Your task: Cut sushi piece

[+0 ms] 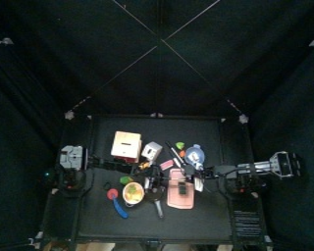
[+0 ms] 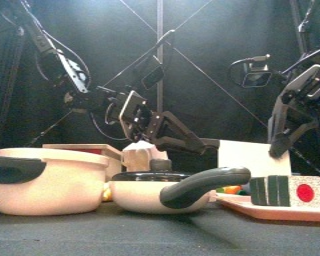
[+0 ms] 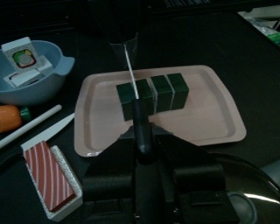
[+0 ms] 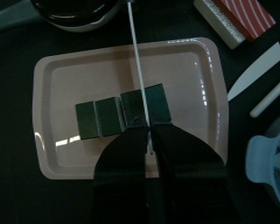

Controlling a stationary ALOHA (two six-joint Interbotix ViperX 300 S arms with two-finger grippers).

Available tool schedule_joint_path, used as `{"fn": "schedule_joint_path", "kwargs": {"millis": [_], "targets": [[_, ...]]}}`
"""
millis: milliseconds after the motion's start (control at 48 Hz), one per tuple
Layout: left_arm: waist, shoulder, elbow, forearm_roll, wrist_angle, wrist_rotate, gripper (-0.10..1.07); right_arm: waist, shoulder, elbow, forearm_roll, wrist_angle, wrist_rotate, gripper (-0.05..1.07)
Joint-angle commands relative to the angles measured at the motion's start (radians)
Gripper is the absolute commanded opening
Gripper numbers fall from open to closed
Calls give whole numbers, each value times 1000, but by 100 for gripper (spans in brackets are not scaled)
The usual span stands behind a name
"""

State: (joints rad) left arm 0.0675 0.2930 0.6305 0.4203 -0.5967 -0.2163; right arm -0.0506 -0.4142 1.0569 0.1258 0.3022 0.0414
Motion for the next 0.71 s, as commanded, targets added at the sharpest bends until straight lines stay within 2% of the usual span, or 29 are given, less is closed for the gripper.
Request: {"fn": "schedule_joint_path", "kwargs": {"millis": [0, 688], "targets": [[-14, -14, 11, 3, 14, 2, 42, -3, 5, 23, 2, 31, 0, 32], [-12, -9, -5, -11, 69, 3, 42, -26, 25, 14, -25, 20, -2, 32]]}}
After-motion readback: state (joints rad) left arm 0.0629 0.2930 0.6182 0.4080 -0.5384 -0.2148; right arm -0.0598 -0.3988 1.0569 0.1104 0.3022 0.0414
